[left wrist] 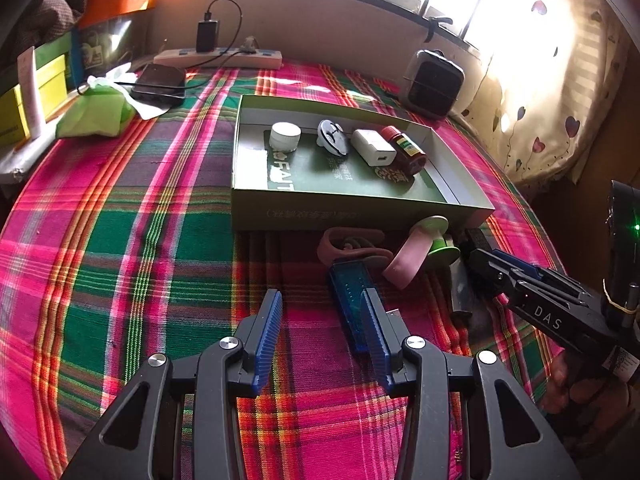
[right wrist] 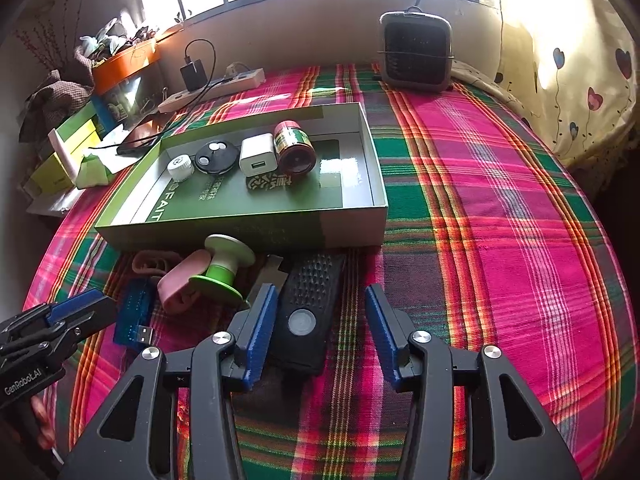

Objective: Organize rigid objects
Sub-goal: 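Grasp the black rectangular remote with the right tool while the left tool reaches the blue USB stick, then grasp the blue USB stick with the left tool while the right tool holds the remote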

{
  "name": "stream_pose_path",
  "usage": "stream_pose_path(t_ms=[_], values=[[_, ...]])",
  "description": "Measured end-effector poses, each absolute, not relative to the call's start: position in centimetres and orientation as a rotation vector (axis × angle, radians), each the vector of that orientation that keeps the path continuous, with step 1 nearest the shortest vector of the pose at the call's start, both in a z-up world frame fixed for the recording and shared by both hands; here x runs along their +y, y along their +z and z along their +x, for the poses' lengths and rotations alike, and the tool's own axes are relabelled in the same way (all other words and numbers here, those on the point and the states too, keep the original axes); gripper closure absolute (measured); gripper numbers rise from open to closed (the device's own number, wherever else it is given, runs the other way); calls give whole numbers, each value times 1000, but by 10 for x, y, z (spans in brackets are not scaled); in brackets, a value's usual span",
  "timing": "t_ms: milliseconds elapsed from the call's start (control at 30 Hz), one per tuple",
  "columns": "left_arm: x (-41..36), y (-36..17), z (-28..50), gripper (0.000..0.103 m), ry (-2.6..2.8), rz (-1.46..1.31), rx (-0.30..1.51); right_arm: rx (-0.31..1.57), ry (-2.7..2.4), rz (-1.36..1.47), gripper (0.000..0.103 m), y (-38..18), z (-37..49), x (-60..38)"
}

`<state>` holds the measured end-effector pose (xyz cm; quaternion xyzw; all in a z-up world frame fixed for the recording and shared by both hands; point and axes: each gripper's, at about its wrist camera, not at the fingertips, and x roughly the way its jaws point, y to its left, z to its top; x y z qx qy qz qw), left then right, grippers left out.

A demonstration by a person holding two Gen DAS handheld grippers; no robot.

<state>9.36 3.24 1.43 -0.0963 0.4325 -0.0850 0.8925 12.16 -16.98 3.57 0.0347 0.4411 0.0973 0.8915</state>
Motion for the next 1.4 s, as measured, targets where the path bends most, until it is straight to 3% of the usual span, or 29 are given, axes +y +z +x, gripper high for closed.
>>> stream_pose_path(t_ms=[200, 1400], values=[[27, 15, 95, 63, -182, -191, 903, 916, 198, 79, 74, 34, 122, -176], [7, 9, 108, 63, -44, 0, 940, 894, 157, 136, 74, 32, 114, -218]])
